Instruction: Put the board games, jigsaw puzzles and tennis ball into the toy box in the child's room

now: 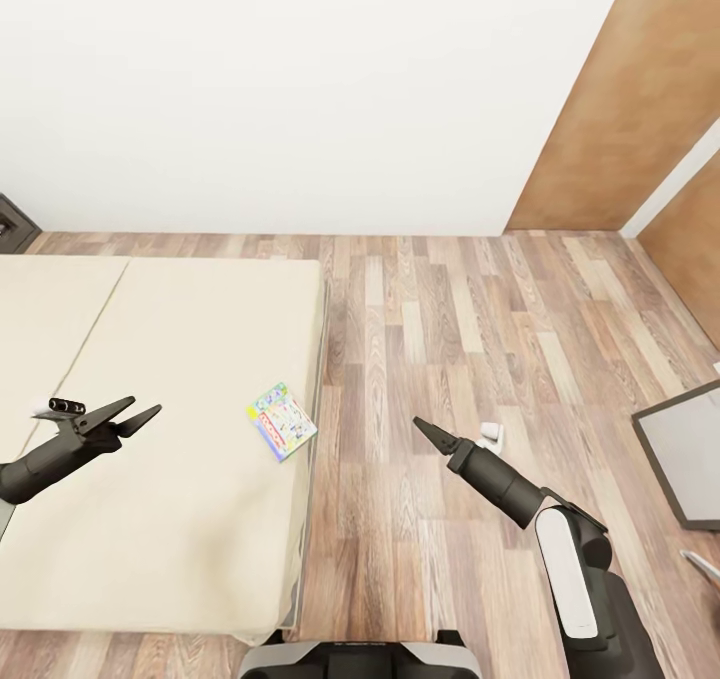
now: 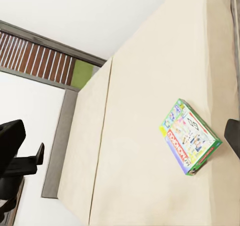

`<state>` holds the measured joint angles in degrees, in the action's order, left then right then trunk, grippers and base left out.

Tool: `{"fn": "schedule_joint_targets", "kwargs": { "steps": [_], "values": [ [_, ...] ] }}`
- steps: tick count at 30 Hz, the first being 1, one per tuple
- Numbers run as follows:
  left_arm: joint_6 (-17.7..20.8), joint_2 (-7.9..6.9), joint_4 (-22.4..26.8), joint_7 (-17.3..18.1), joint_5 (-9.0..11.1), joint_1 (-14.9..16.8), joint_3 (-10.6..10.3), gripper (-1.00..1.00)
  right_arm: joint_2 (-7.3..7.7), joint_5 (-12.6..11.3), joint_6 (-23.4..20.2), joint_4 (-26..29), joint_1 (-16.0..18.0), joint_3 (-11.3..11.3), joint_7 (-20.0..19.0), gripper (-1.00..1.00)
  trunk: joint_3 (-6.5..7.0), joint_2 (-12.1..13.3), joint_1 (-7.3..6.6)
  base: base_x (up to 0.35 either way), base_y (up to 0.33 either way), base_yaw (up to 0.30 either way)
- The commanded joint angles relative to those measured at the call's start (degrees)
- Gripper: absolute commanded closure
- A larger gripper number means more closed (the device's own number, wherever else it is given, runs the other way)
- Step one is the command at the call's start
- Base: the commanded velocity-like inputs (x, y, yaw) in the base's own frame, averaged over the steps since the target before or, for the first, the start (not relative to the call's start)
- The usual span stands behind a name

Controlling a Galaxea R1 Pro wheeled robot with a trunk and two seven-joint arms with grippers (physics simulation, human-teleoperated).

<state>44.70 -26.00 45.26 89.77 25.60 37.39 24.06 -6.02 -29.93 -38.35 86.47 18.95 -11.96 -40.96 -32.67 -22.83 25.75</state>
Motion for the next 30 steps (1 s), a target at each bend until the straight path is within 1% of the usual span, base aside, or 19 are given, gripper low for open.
{"fn": "schedule_joint_targets", "kwargs": {
  "steps": [1,30],
  "values": [
    [0.6,-0.01,0.0,0.23,-0.04,0.03,0.0,-1.0,-0.06,-0.18,-0.39,0.01,0.04,-0.14,-0.12,-1.0,0.02,-0.09,0.03,0.0,0.0,0.0],
    [0.62,-0.01,0.0,0.23,-0.03,0.04,0.02,-1.0,-0.14,-0.04,-0.32,-0.05,0.04,-0.14,0.17,-1.0,2.73,-0.09,0.03,0.0,0.0,0.0]
  ]
}}
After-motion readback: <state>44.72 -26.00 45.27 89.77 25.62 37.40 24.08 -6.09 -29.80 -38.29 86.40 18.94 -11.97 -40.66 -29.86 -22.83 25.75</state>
